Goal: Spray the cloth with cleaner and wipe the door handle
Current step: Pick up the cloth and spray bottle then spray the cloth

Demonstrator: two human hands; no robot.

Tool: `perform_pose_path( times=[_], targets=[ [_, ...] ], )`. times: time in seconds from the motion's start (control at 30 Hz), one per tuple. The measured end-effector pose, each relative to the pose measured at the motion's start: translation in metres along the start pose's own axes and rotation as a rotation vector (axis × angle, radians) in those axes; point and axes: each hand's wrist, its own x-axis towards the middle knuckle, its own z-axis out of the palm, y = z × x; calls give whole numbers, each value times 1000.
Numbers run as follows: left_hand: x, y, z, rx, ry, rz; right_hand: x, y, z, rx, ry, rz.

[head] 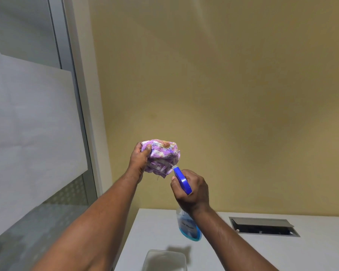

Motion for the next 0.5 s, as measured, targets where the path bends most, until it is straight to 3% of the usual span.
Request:
perform_pose_path(
  times=[0.17,0.5],
  targets=[
    [2,4,-6,-21,5,0,-10,1,10,-78,-94,15],
    [9,-9,-20,-9,18,-19,-22,18,32,-145,-128,237]
  ],
)
